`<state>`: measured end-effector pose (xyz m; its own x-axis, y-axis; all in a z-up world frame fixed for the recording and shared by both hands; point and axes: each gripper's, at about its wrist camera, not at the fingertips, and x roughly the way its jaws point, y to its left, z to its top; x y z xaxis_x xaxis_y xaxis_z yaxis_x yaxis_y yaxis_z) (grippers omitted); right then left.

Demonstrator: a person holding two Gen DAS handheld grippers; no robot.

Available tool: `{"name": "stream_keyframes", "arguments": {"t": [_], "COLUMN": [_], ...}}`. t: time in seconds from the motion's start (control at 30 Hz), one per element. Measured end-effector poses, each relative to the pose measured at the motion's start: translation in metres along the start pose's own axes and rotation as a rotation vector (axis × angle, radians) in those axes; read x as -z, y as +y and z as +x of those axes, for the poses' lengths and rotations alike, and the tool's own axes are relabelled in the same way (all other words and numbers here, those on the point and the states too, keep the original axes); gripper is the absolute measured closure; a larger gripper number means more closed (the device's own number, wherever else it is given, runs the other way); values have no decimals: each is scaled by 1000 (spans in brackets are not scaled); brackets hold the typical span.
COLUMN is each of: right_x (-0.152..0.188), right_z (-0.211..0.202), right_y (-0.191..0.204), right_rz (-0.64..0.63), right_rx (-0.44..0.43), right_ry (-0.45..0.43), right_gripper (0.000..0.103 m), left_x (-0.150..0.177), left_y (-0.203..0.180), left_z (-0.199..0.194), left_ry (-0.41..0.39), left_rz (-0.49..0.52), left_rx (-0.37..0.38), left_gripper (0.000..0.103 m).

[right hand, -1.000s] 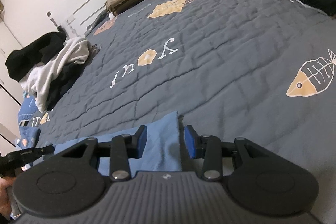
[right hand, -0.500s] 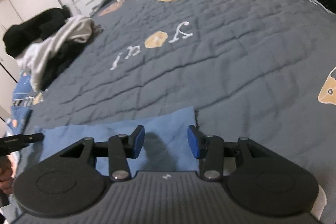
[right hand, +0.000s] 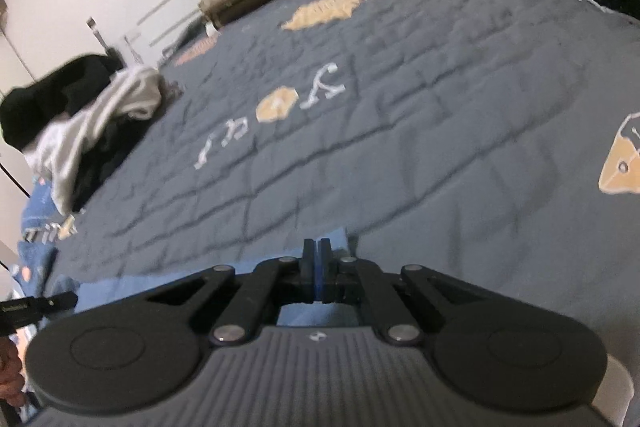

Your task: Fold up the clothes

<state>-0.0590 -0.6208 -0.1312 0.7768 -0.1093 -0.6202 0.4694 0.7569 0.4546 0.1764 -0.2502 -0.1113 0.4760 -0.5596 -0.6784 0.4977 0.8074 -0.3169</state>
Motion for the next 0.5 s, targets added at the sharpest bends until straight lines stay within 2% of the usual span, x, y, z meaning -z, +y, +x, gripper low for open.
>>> {"name": "stream_keyframes", "arguments": {"t": [0.13,0.2,0.3,0.37,0.43,0.5], "right_x": [-1,0,0,-3,-6,-7], "right_z": [-1,2,7,11,14,15], "right_y": [7,11,12,7,1,-3], "right_rz": [-22,-47,-65,-52,-35,-24], "right_rx": [-24,-30,-32,-34,-36,-35], "right_ry": [-6,-3,34,56,64,51], "right_gripper": [103,101,97,88,63,57], "left_x": [-6,-8,-4,-2,0,0], "left_y": [2,8,13,16,18,19], "left_z": [-14,-17,-11,-6,-5,-4], "left_ry": [-64,-66,-20,3,2,4], "left_rz": [-8,-21,-13,-21,-30,-36], "left_rx": [-8,-11,-22,-30,-42,-40], "left_gripper": [100,100,99,96,94,94]}}
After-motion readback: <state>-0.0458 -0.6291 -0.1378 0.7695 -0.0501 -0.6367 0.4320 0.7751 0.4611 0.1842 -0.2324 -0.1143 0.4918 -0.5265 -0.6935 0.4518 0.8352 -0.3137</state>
